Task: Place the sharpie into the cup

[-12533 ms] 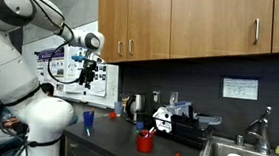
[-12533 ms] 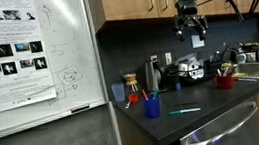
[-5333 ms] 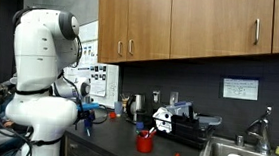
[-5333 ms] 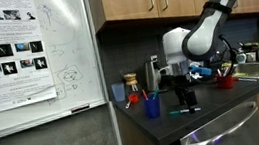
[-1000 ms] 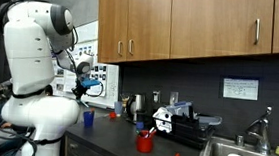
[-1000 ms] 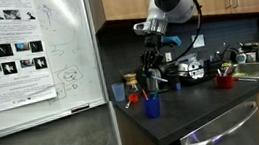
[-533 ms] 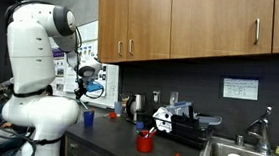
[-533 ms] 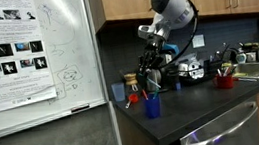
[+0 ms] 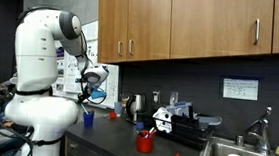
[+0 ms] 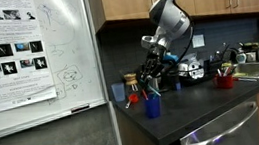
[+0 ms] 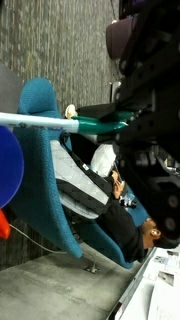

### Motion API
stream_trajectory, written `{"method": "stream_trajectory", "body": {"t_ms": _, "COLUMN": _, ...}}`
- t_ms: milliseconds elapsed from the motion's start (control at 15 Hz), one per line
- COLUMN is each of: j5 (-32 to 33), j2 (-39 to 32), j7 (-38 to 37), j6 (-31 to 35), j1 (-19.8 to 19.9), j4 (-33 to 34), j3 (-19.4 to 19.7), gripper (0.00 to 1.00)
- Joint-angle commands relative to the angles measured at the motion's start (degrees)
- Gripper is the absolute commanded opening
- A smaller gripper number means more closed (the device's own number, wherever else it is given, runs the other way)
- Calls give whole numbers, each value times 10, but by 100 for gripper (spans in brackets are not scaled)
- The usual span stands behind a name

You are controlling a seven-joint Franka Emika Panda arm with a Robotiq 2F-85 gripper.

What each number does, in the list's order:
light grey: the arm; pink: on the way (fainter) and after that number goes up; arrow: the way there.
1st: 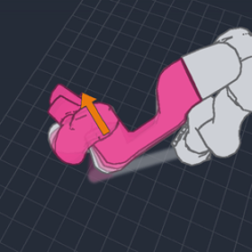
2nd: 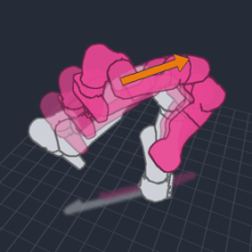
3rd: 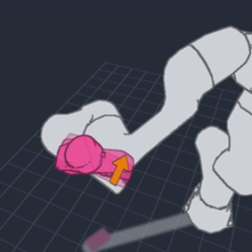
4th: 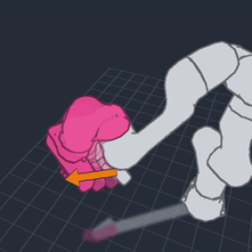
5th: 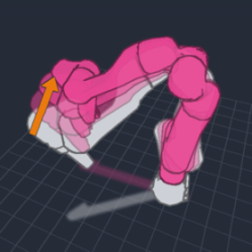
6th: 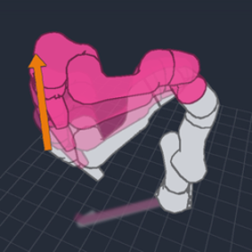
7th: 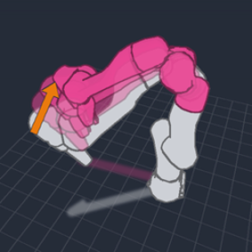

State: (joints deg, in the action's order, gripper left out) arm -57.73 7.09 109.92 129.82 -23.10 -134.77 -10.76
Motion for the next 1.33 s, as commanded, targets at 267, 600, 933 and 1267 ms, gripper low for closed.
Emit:
{"method": "stream_trajectory", "body": {"t_ms": 267, "j5": 2, "j2": -54, "j7": 6, "j6": -22, "j1": 29, "j4": 65, "j3": -36, "gripper": 4}}
{"method": "stream_trajectory", "body": {"t_ms": 600, "j5": 11, "j2": -60, "j7": -2, "j6": -25, "j1": 32, "j4": 82, "j3": -48, "gripper": 4}}
{"method": "stream_trajectory", "body": {"t_ms": 933, "j5": 16, "j2": -63, "j7": -2, "j6": -25, "j1": 32, "j4": 92, "j3": -53, "gripper": 4}}
{"method": "stream_trajectory", "body": {"t_ms": 1267, "j5": 14, "j2": -80, "j7": 3, "j6": -25, "j1": 33, "j4": 105, "j3": -56, "gripper": 4}}
